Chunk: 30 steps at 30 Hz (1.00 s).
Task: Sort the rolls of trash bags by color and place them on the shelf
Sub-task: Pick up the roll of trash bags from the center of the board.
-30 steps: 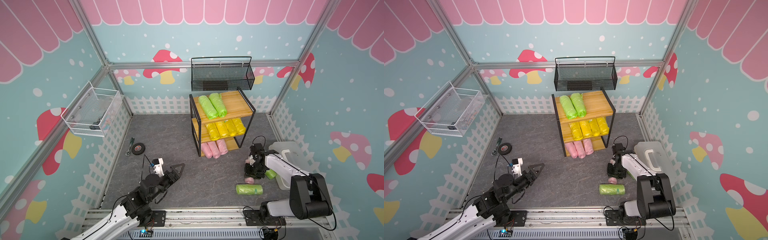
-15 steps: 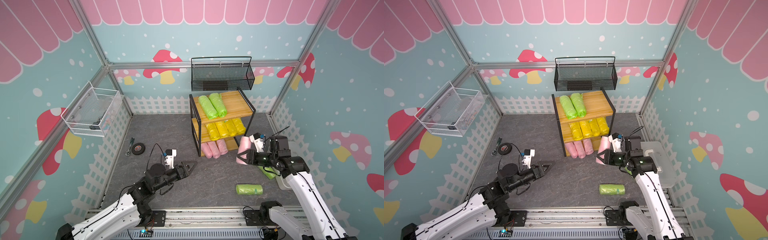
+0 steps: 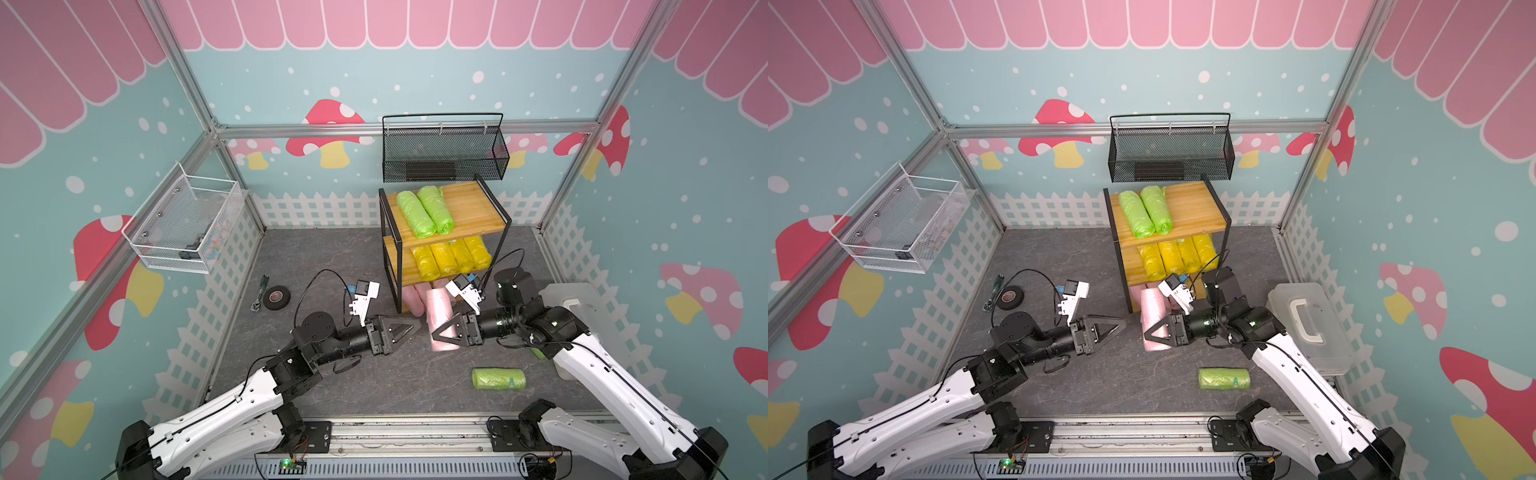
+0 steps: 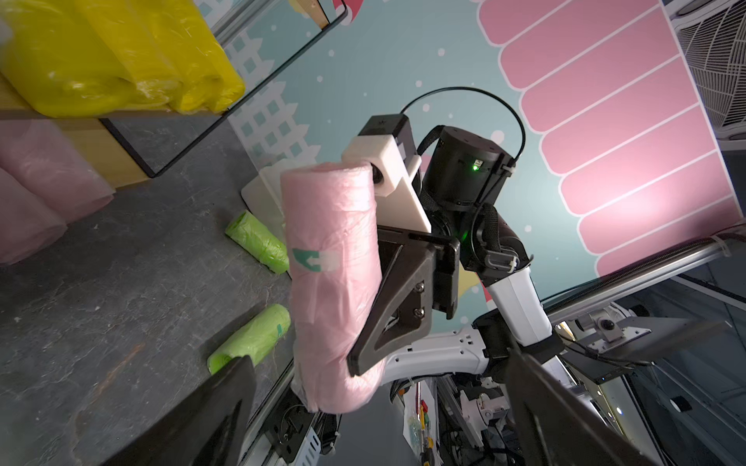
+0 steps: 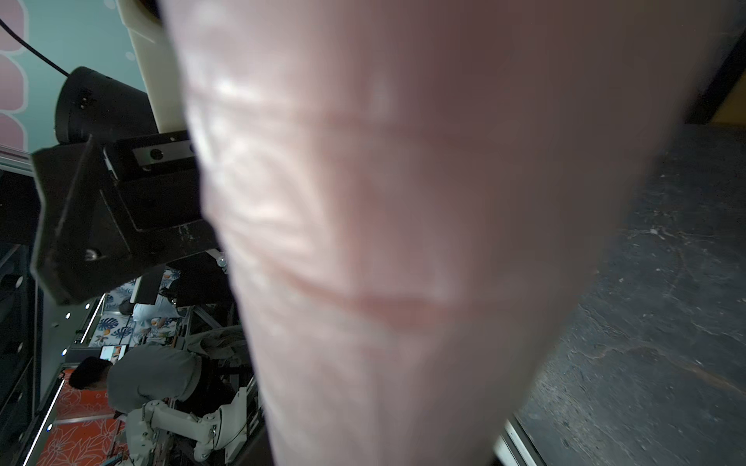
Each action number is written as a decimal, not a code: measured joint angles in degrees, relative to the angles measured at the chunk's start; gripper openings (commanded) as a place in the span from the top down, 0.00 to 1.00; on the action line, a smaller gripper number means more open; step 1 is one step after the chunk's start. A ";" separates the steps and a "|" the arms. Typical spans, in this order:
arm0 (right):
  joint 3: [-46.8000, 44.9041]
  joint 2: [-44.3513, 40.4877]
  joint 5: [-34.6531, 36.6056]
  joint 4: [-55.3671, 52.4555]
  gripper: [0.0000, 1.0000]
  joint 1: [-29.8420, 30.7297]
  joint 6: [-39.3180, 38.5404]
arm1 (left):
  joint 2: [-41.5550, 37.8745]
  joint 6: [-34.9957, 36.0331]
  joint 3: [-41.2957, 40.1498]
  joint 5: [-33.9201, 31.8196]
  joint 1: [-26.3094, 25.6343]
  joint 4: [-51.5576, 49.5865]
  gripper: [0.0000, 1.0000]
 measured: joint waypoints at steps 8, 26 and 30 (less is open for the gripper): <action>1.64 3.63 -0.87 4.50 1.00 6.34 2.93 | 2.36 1.40 0.02 0.11 -0.98 -1.05 0.02; 1.73 7.39 -1.99 8.13 1.00 12.70 4.22 | -1.18 4.42 0.00 -4.20 -1.05 -3.82 0.35; 2.25 8.24 -2.05 8.37 1.00 13.16 4.20 | -0.85 4.42 -0.15 -4.94 -1.01 -4.63 0.44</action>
